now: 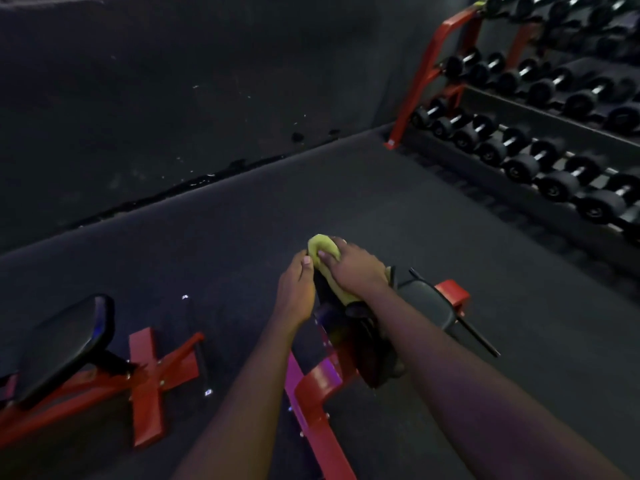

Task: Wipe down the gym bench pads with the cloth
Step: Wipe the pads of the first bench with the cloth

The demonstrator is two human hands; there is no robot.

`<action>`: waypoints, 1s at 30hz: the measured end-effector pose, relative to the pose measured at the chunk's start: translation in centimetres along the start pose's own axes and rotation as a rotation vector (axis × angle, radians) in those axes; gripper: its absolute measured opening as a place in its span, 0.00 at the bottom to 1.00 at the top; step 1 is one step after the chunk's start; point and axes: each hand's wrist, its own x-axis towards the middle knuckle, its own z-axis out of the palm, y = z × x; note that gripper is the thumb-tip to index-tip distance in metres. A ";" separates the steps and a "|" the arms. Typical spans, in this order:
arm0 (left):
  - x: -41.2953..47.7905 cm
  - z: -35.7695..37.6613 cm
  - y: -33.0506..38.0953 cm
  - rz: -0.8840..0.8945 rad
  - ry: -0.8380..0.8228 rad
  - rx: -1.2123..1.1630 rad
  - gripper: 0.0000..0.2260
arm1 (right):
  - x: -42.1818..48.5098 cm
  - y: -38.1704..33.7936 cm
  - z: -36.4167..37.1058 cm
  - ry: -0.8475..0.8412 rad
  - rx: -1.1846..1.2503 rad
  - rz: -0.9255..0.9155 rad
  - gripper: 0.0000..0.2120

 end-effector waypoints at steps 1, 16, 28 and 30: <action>-0.1 0.1 0.4 -0.020 -0.002 0.009 0.17 | -1.1 0.5 -0.1 0.036 0.006 -0.009 0.27; -1.9 9.6 5.1 -0.206 0.248 0.392 0.20 | -6.2 19.6 -4.6 -0.048 0.781 0.027 0.19; -3.5 18.1 6.3 -0.533 0.593 0.951 0.27 | 1.0 29.6 -4.0 -0.411 0.561 -0.149 0.16; -3.2 18.4 6.4 -0.536 0.669 0.986 0.25 | 2.2 30.5 -3.1 -0.461 0.525 -0.174 0.14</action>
